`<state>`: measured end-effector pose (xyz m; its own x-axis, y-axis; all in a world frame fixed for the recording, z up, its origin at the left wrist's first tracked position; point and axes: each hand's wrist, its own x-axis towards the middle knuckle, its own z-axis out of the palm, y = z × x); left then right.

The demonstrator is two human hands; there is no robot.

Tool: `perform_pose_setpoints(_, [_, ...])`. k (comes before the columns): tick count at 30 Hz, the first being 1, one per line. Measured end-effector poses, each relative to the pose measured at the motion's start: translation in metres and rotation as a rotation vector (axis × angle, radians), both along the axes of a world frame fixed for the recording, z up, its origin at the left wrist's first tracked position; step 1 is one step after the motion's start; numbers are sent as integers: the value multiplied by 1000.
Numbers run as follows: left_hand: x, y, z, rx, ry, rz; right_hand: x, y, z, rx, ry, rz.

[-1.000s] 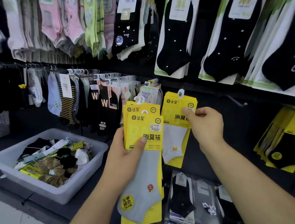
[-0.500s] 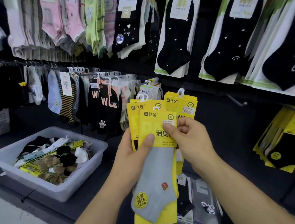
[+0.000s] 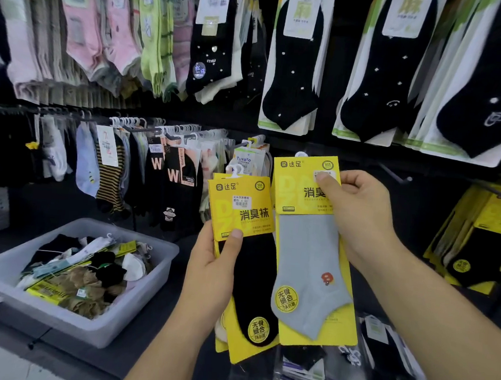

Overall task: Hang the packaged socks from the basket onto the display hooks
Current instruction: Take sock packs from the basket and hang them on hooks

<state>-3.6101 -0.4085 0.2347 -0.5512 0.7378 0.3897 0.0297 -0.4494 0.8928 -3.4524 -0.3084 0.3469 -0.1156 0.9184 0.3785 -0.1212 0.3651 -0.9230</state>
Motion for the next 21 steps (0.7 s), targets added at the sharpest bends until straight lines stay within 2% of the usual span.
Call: perform_pose_setpoints(21, [-8, -7, 1, -44, 108, 25, 0, 4, -2, -21, -40, -26])
